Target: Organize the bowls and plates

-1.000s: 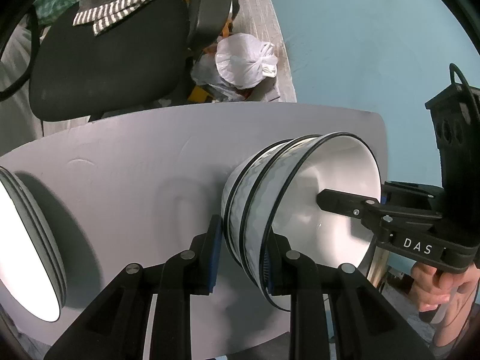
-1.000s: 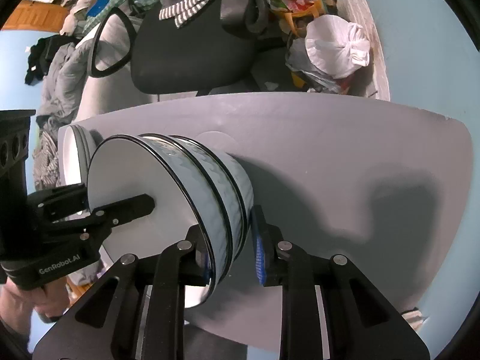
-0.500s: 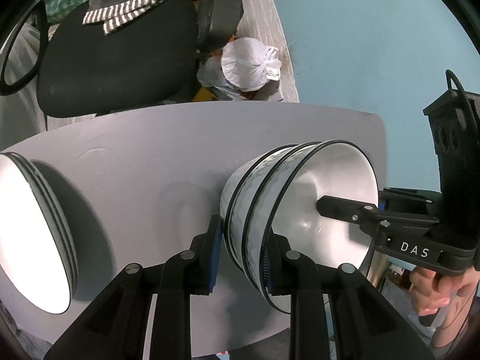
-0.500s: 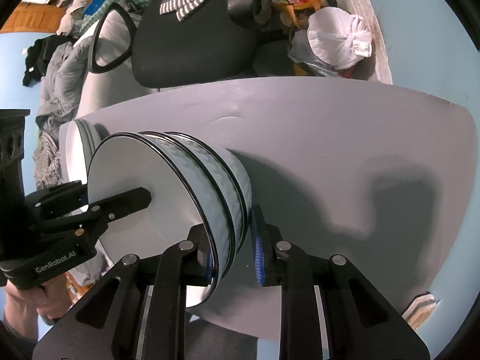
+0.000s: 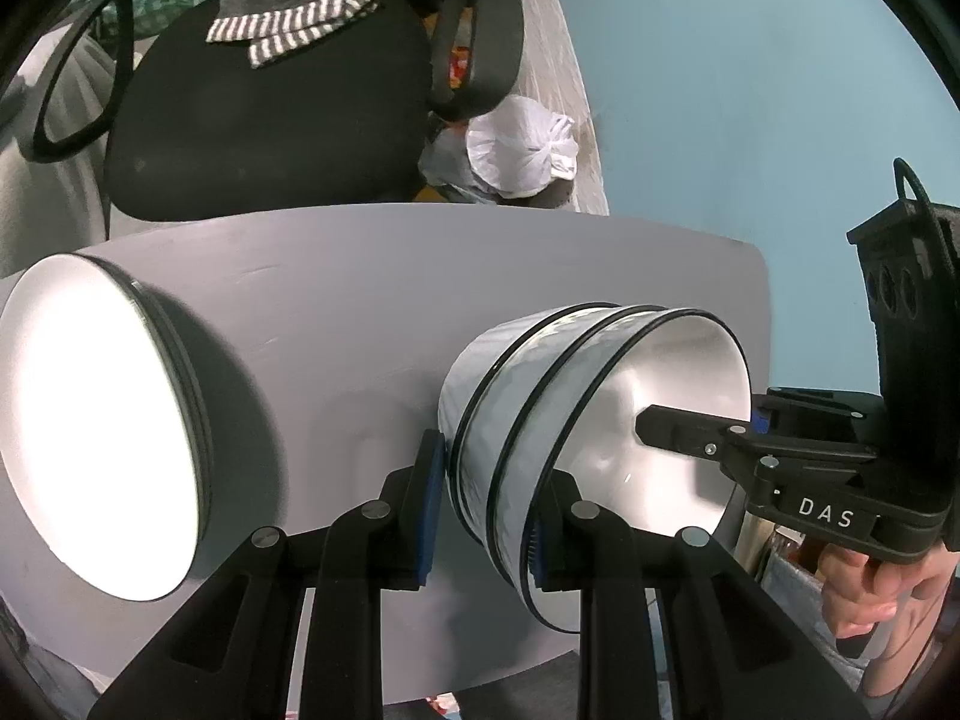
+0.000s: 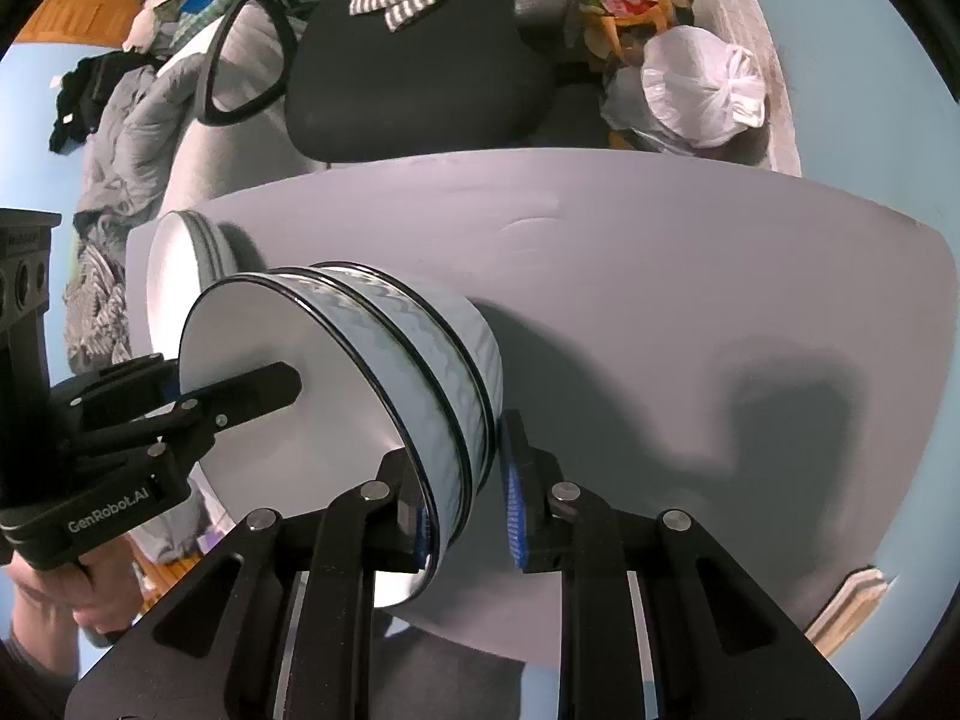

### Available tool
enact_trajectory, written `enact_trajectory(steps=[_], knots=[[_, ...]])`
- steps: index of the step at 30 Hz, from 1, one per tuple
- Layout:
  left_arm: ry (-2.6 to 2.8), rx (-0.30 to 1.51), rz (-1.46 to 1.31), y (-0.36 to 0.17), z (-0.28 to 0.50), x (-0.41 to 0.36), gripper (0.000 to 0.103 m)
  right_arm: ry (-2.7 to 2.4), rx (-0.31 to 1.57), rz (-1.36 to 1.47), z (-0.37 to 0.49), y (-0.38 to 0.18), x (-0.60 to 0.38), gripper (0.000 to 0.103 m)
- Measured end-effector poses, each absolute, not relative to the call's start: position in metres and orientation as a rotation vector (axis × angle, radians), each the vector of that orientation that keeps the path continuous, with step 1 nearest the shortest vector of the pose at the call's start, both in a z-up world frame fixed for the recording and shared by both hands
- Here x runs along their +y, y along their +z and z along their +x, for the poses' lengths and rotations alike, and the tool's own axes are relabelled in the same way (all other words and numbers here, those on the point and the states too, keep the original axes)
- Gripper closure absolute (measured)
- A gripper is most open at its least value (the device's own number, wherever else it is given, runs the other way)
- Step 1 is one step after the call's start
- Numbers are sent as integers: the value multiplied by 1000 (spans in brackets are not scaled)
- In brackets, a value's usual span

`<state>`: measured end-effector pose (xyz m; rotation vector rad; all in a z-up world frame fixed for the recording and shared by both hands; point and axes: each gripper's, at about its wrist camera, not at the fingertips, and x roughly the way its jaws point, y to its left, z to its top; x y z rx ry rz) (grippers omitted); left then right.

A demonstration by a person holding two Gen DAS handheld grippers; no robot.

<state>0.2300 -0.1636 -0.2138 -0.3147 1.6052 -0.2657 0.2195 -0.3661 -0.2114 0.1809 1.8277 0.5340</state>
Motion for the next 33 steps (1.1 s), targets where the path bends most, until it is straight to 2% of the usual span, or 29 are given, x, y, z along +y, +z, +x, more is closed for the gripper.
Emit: enact_trajectory(steps=[16, 33], knots=[[-231, 1610, -352, -217, 185, -111, 80, 549, 1840, 128, 203, -205, -314, 85], [-178, 1537, -394, -175, 179, -51, 80, 601, 1804, 69, 212, -174, -258, 85]])
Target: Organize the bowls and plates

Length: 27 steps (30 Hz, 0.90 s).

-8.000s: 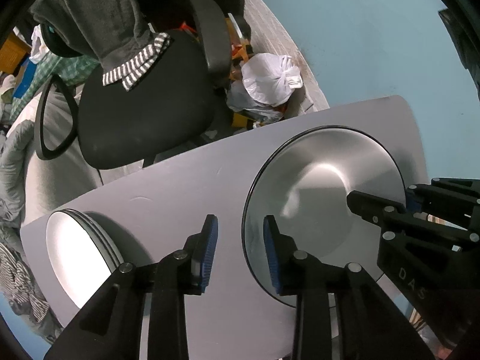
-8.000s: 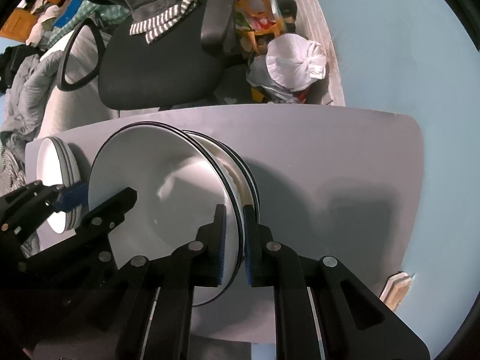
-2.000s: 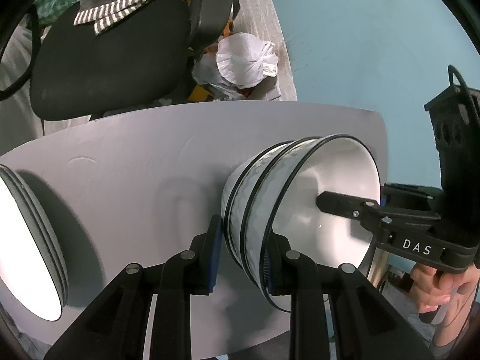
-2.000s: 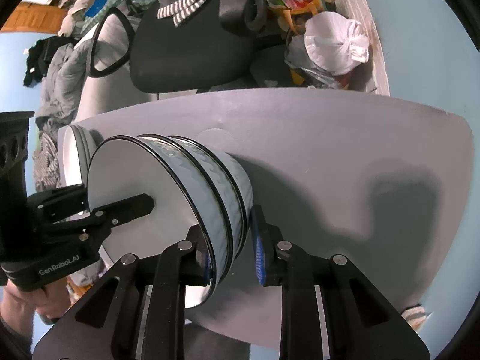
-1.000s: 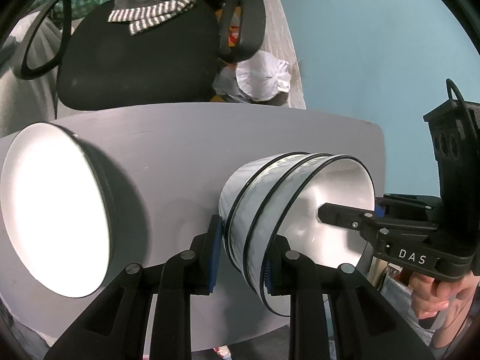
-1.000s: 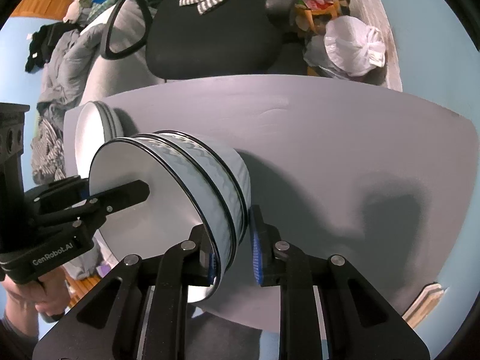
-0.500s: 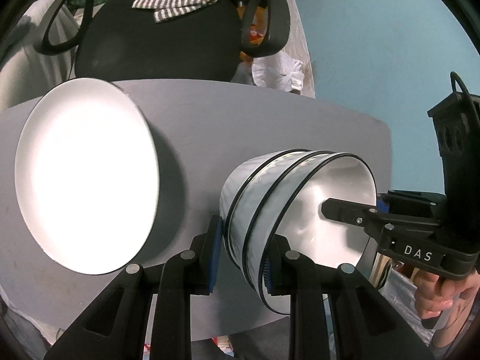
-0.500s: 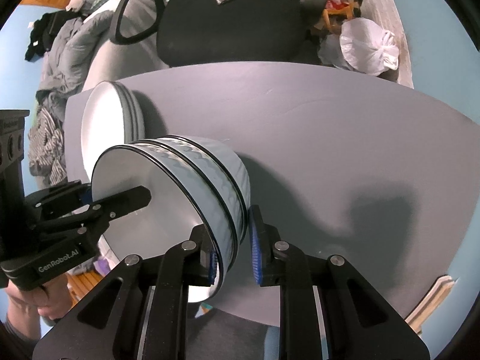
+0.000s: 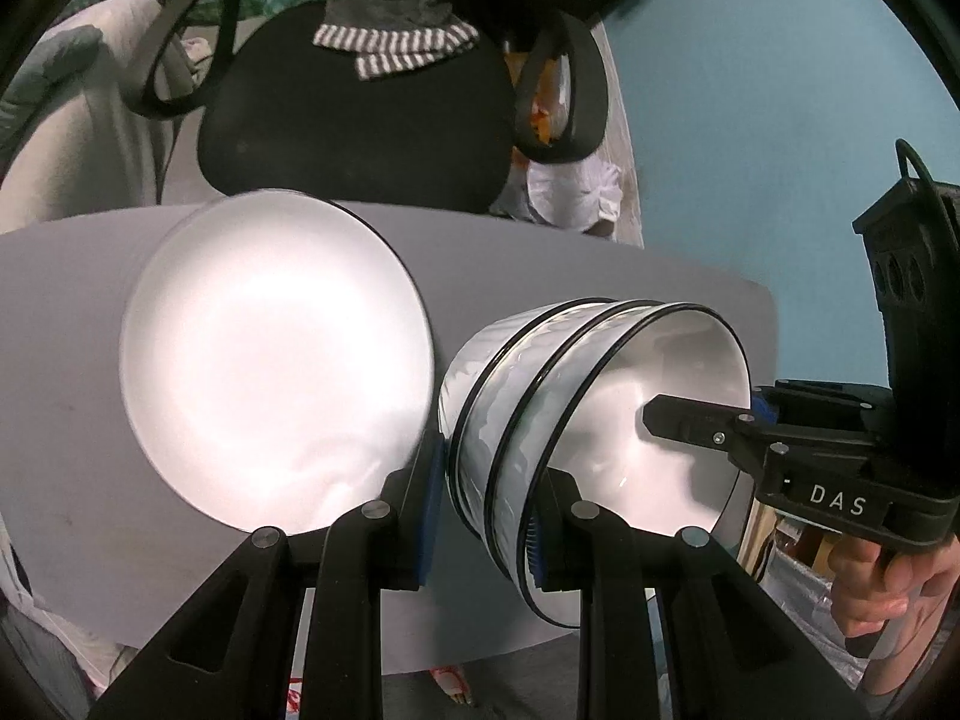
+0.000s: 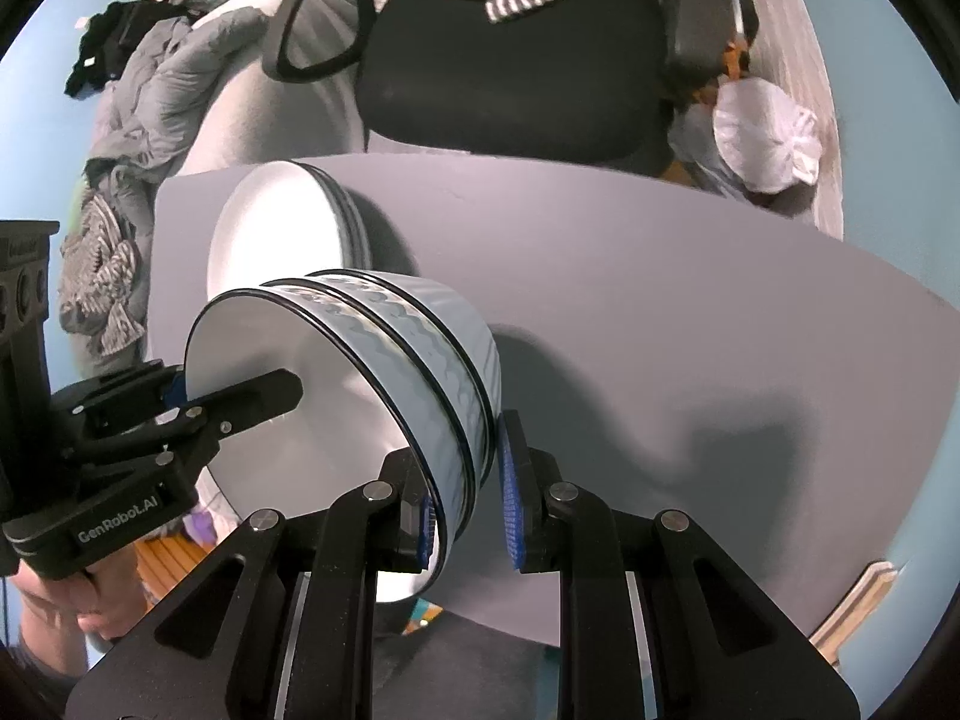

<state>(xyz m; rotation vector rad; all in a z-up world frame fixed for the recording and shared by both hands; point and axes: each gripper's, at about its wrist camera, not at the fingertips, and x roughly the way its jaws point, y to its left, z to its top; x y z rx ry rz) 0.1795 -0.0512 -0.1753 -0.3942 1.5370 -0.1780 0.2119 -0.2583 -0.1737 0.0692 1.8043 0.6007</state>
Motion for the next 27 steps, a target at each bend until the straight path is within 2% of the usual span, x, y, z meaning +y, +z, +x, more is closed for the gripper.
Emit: enact_trajectory(steps=[13, 27], knots=[[-82, 1485, -460, -161, 167, 12, 80, 677, 1755, -34, 225, -153, -187, 85], [-10, 1535, -545, -207, 166, 72, 82, 702, 1825, -97, 220, -185, -117, 86]])
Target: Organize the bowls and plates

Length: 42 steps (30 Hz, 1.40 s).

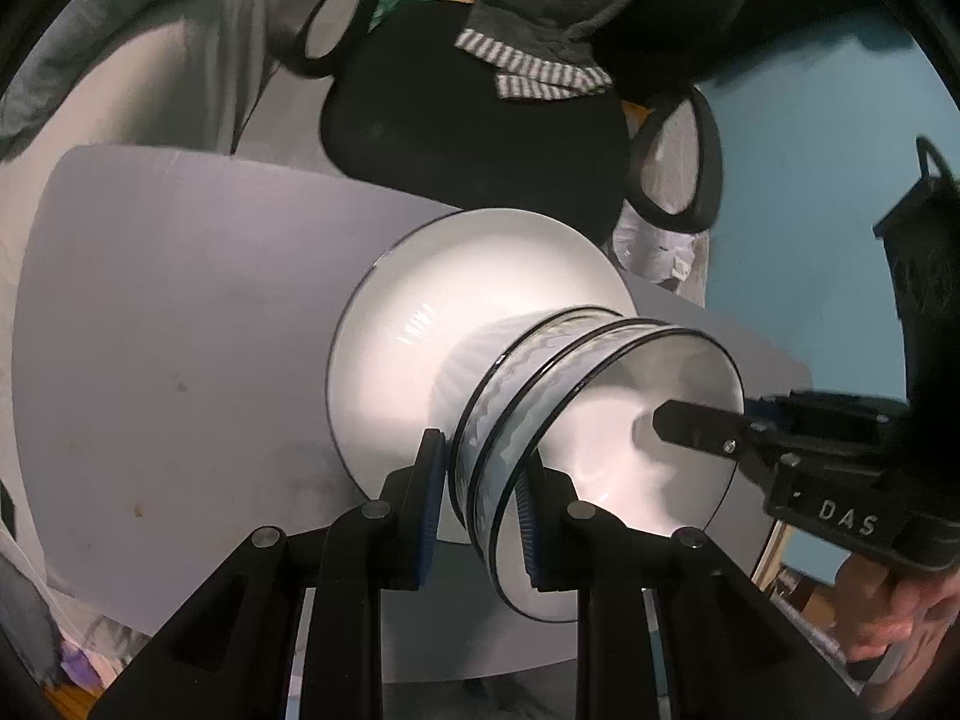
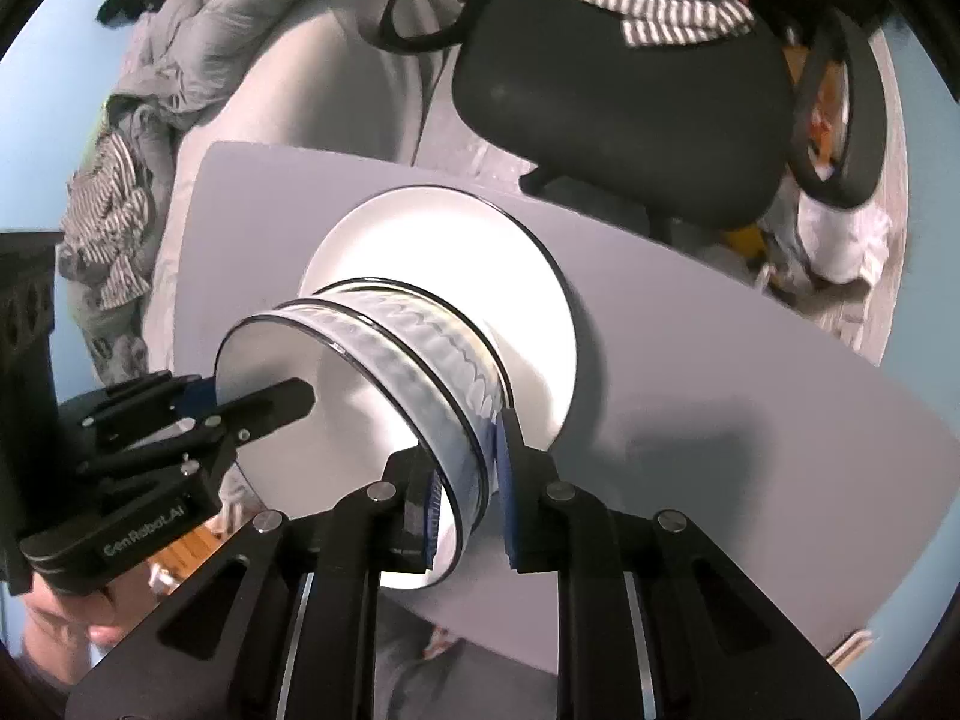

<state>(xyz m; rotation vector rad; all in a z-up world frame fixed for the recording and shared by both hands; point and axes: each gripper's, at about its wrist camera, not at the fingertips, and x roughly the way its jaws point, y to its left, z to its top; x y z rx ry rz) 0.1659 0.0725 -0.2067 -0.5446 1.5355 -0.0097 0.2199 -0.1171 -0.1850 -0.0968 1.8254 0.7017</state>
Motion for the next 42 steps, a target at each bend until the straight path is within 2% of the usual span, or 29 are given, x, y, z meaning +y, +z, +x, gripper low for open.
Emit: enact_trajectory(steps=[14, 24, 26, 28, 35, 42], knots=[[-43, 1582, -550, -223, 174, 79, 82, 681, 1862, -116, 227, -198, -103, 89], [16, 1566, -471, -215, 169, 84, 59, 675, 1856, -139, 223, -197, -102, 87], [31, 1552, -466, -212, 166, 86, 53, 667, 1843, -155, 222, -195, -102, 83], [39, 1543, -465, -210, 165, 87, 51, 664, 1818, -172, 221, -192, -103, 72], [62, 1523, -460, -205, 162, 90, 47, 665, 1781, -189, 222, -183, -104, 65], [95, 1456, -416, -181, 157, 91, 39, 649, 1712, -197, 223, -167, -110, 52]])
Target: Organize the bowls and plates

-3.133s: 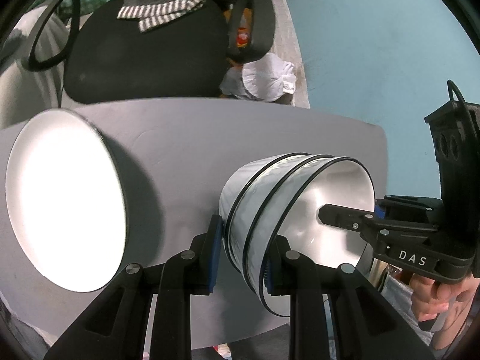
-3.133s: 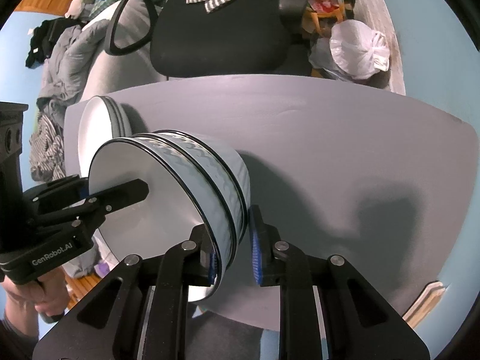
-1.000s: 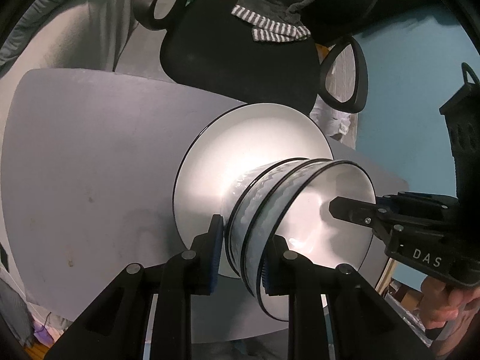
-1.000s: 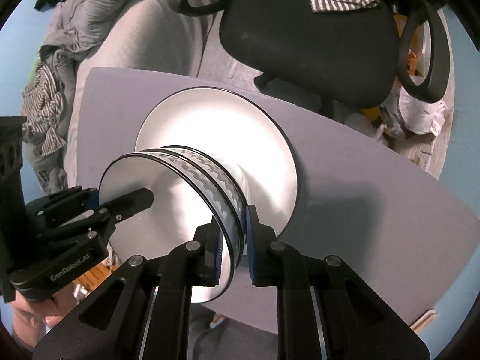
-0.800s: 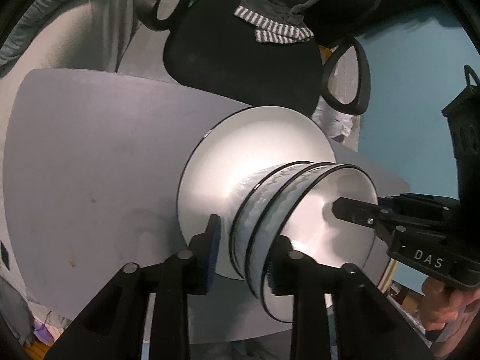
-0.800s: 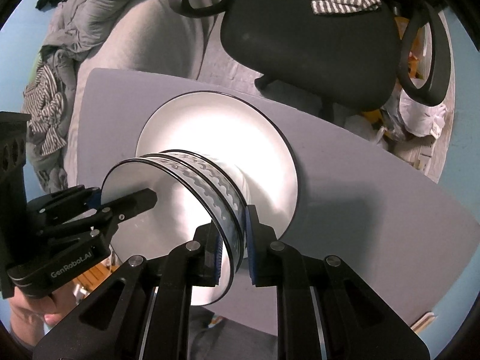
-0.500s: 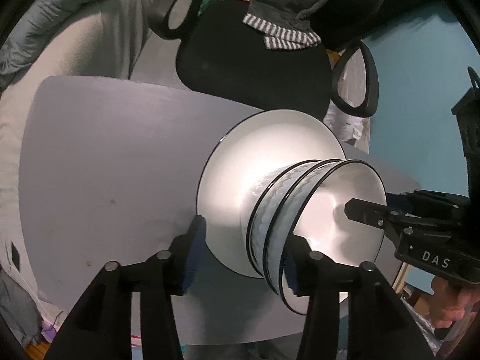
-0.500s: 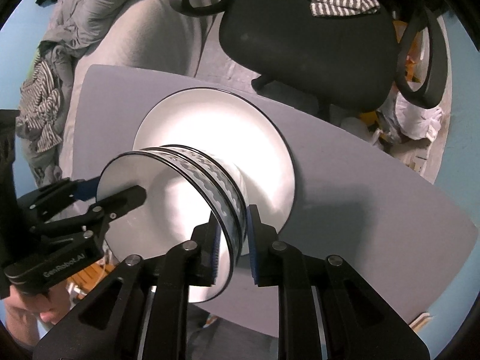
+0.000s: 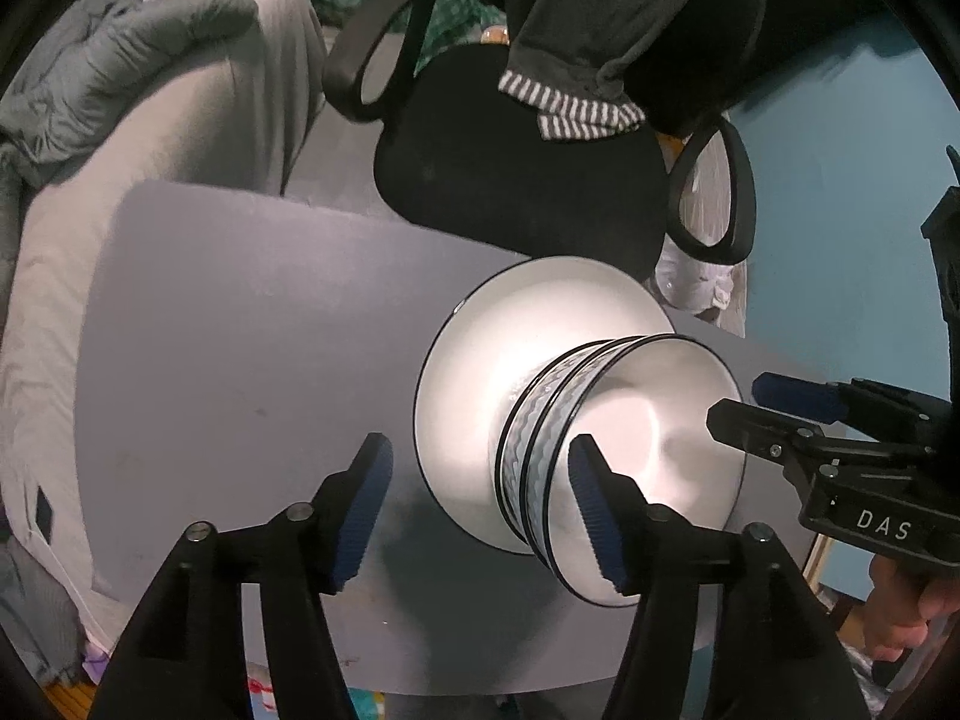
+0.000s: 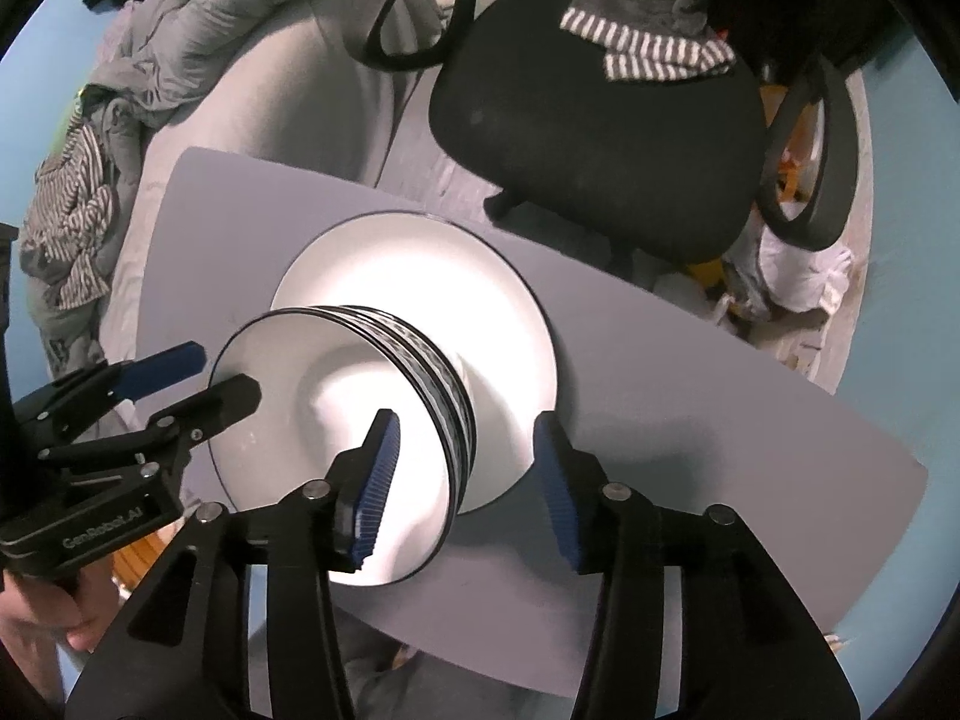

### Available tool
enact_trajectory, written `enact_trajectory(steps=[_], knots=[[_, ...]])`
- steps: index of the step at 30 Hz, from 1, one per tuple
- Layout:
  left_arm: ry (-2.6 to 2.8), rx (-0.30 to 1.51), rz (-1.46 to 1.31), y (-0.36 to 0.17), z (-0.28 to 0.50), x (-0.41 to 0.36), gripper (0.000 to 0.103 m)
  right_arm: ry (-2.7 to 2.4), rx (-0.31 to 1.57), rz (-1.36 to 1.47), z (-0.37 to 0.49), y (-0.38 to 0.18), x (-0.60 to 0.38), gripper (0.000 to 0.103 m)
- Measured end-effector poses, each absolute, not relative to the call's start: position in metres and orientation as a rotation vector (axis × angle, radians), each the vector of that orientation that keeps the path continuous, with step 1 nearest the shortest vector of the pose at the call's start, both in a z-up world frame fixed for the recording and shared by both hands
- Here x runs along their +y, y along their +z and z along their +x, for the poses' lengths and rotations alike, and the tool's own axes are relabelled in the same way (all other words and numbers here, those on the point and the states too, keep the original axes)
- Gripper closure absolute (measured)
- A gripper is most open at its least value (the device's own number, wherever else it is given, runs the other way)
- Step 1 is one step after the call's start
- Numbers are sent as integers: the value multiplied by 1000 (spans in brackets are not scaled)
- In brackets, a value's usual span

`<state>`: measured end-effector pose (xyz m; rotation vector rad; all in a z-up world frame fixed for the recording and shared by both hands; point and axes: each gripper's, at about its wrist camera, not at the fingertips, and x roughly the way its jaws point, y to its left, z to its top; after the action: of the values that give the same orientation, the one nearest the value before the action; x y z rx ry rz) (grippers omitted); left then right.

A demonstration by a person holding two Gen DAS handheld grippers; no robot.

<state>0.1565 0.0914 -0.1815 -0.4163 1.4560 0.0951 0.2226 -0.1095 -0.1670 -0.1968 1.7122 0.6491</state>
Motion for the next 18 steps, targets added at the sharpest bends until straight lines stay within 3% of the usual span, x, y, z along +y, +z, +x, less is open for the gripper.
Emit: enact_trajectory(steps=[10, 14, 18], knots=[[127, 1389, -392, -150, 141, 89, 37, 615, 1584, -236, 216, -135, -117, 43], [121, 1327, -364, -123, 132, 84, 26, 593, 1516, -239, 211, -116, -121, 40], [132, 1266, -302, -97, 123, 77, 25, 557, 1450, -216, 204, -94, -130, 39]])
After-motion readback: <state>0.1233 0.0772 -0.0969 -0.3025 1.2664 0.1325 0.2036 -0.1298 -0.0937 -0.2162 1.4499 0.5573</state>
